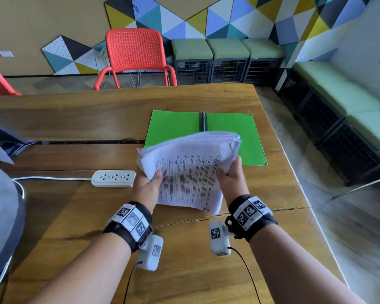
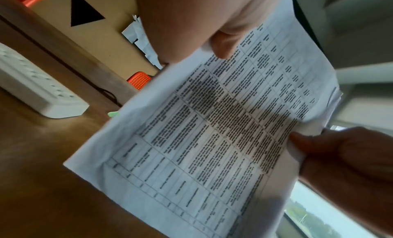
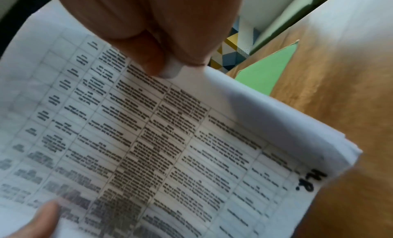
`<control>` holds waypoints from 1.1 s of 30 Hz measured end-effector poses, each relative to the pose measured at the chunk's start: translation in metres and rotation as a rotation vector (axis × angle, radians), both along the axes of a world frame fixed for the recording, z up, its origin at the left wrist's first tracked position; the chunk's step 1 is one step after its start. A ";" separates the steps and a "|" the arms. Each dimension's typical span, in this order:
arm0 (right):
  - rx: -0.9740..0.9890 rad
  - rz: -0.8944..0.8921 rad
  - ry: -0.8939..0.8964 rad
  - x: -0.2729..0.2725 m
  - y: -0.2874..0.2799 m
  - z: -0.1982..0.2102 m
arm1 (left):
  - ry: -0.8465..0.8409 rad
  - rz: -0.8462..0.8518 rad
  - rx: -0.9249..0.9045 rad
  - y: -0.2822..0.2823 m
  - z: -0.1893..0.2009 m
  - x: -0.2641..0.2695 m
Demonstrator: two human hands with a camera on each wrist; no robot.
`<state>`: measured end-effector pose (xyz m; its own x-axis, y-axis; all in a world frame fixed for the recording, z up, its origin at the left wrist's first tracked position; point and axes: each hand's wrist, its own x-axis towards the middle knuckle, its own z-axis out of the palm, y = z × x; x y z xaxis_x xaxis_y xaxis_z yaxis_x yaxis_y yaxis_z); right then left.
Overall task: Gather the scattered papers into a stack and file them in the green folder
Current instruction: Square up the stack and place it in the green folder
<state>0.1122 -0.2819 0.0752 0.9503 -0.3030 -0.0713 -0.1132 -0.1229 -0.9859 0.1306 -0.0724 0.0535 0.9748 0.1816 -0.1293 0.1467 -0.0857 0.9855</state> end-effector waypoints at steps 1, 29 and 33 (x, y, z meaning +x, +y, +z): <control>-0.002 -0.027 -0.049 0.002 0.002 0.005 | -0.058 0.029 -0.028 -0.003 0.007 0.004; -0.158 0.049 0.164 0.022 -0.024 -0.057 | 0.190 -0.070 0.344 -0.006 -0.038 0.036; -0.012 -0.082 0.274 0.043 -0.044 -0.058 | 0.261 -0.257 0.402 -0.015 -0.044 0.074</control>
